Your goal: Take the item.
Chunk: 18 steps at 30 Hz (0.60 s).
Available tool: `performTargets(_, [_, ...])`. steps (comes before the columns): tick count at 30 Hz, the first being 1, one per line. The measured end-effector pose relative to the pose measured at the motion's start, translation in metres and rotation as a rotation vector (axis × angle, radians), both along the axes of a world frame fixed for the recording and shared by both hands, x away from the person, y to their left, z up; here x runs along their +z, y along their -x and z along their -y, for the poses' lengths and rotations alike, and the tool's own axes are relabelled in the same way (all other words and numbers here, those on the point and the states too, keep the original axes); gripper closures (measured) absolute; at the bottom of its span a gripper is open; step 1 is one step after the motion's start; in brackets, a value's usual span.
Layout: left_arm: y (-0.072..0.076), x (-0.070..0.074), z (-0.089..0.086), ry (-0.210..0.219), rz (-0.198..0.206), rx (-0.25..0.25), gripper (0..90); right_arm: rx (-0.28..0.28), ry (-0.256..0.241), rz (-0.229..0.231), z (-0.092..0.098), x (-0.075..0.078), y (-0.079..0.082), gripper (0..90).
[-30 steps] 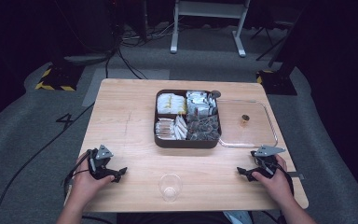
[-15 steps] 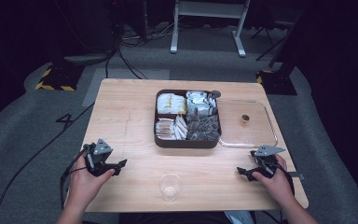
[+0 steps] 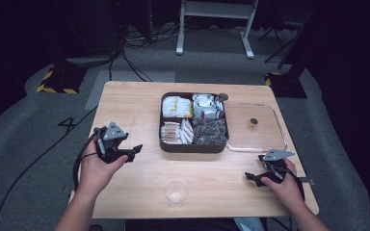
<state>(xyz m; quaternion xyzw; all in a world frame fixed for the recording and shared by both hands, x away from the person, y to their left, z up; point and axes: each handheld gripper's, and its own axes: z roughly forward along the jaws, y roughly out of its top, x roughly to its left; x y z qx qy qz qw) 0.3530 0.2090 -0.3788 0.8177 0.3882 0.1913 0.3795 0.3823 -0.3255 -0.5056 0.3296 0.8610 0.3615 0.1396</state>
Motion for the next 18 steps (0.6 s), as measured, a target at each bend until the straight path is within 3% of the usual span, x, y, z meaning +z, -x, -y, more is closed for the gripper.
performTargets(4, [-0.005,0.006,0.014,0.017,0.027,-0.01,36.1,0.0,0.0,0.0,0.0,0.0,0.0,1.4])
performTargets(10, [-0.021,0.01,0.034,-0.014,0.029,-0.029,40.9,0.0,0.0,0.0,0.0,0.0,0.0,1.5])
performTargets(15, [-0.039,0.007,0.046,0.067,0.105,-0.059,47.3,0.003,0.0,0.0,0.0,0.0,0.0,1.4])
performTargets(18, [-0.05,0.008,0.053,0.062,0.071,-0.049,48.1,0.003,0.0,0.001,0.0,0.0,0.0,1.5])
